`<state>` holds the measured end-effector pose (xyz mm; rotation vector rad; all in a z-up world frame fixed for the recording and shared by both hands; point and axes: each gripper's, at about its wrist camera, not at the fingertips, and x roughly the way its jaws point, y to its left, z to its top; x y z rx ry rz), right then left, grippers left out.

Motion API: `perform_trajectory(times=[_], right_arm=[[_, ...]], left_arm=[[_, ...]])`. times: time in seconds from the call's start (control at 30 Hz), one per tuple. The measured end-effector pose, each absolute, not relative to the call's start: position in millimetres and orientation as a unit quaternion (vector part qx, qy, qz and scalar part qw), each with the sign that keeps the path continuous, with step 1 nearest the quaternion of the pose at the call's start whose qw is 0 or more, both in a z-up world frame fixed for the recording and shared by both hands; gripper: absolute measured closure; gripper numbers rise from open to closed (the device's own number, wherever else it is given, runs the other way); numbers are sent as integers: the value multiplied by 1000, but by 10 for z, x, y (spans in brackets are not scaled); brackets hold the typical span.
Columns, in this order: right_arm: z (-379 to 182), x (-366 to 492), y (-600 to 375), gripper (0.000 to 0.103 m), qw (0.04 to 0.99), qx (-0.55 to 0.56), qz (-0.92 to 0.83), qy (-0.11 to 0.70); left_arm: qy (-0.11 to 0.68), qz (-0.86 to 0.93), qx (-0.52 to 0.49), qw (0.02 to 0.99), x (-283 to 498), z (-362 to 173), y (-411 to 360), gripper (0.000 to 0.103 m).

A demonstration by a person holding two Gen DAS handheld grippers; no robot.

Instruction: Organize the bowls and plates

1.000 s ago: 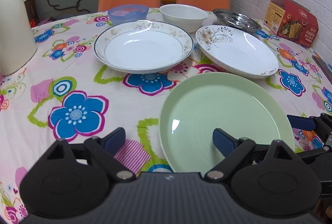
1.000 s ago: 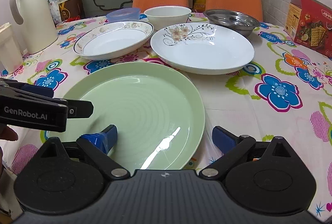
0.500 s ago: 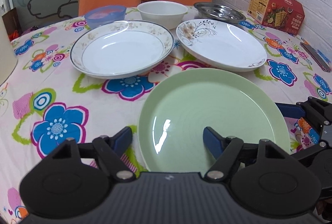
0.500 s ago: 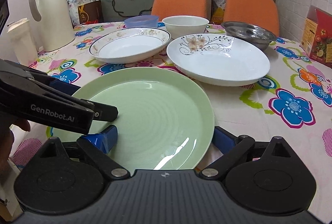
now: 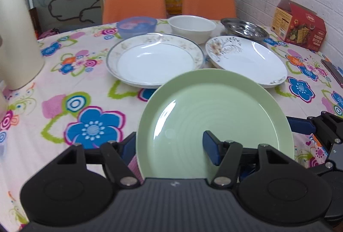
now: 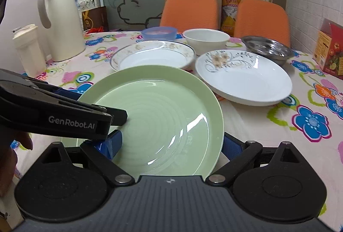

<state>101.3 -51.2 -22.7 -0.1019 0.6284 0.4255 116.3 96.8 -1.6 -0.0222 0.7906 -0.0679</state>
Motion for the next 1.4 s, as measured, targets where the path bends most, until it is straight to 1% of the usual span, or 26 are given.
perform_trajectory(times=[0.13, 0.3, 0.57, 0.67, 0.77, 0.8, 0.83, 0.87, 0.93, 1.0, 1.13, 1.3, 1.4], right_arm=[[-217, 975, -212, 18, 919, -52, 250, 302], [-292, 976, 67, 18, 908, -62, 276, 310], [-340, 1128, 144, 18, 908, -56, 260, 323], [-369, 1134, 169, 18, 905, -66, 259, 331], [-391, 1091, 149, 18, 901, -74, 268, 332], [-376, 1095, 130, 18, 899, -72, 276, 333], [-344, 1110, 88, 21, 898, -64, 281, 332], [-294, 1127, 32, 21, 901, -52, 281, 327], [-144, 1171, -76, 20, 913, -44, 271, 302], [-12, 1292, -126, 20, 923, -66, 257, 280], [160, 1749, -185, 19, 931, -89, 253, 247], [118, 2484, -149, 19, 926, -110, 245, 266], [31, 2769, -121, 19, 914, -98, 264, 290]], left_arm=[[390, 10, -29, 920, 994, 6, 1324, 42], [400, 35, -51, 914, 915, -101, 1614, 42], [396, 29, -52, 916, 1116, -185, 1673, 42], [395, 31, -39, 917, 1109, -203, 1642, 42], [392, 24, -48, 919, 1065, -228, 1676, 41], [393, 25, -53, 918, 1072, -223, 1693, 34], [390, 25, -61, 918, 1082, -211, 1722, 28], [383, 23, -69, 921, 1084, -182, 1754, 22], [367, 23, -74, 927, 1100, -90, 1816, 21], [354, 27, -80, 932, 1173, 9, 1883, 17], [346, 28, -82, 934, 1476, 134, 2021, 17], [363, 51, -86, 926, 1936, 148, 2167, 17], [374, 57, -86, 922, 2100, 126, 2203, 17]])
